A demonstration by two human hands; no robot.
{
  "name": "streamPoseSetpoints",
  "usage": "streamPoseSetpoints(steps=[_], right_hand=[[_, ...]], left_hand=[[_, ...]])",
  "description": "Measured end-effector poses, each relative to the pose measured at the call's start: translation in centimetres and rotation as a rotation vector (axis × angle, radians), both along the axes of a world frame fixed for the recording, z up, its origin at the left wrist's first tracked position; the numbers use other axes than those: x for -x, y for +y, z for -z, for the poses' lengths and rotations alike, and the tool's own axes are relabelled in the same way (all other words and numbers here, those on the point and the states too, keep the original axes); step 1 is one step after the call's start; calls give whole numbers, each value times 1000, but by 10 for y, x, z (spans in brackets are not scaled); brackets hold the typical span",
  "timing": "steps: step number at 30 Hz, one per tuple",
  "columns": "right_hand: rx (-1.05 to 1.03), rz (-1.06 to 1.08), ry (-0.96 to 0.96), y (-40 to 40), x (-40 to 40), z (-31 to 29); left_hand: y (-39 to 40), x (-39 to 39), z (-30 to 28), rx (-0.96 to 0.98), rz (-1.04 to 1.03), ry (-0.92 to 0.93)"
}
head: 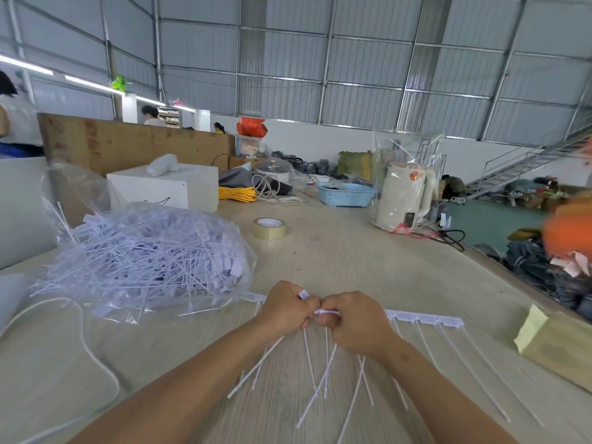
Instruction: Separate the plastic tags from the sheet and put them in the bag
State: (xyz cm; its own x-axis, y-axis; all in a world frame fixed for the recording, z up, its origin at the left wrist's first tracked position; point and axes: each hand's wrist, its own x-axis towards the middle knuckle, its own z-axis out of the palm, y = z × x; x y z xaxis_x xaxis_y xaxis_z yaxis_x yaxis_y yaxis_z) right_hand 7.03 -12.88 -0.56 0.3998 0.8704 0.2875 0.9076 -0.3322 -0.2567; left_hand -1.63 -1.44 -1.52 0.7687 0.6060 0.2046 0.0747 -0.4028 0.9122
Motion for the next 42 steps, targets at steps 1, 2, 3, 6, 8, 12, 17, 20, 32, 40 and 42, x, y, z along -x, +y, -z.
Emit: streamPoseSetpoints(steps=[1, 2, 3, 6, 8, 12, 17, 20, 32, 40, 42], right_hand=[[4, -7, -11, -1, 0, 0], [-4, -18, -8, -2, 0, -1], [-3, -27, -15, -2, 1, -2], [18, -80, -45, -3, -2, -1], [44, -142, -44, -5, -5, -2], [-82, -249, 279, -13, -8, -14], [-496, -189, 861, -25, -26, -20], [-547, -125, 1030, -23, -32, -16], [-213, 143, 889, -22, -28, 0], [-250, 53, 854, -18, -18, -6], [-323, -8, 906, -17, -15, -9]], left_hand=[[0, 1, -2, -6, 2, 22], [0, 2, -4, -9, 9, 53], [0, 2, -6, -9, 18, 95], [4, 6, -12, 12, 63, 223], [7, 10, -15, 16, 119, 283], [12, 14, -19, 99, 168, 237], [18, 11, -20, 307, 69, 10], [20, 13, -17, 383, 84, -54], [17, 14, -6, 242, 241, 202], [16, 15, -10, 265, 178, 117], [12, 14, -12, 291, 182, 86]])
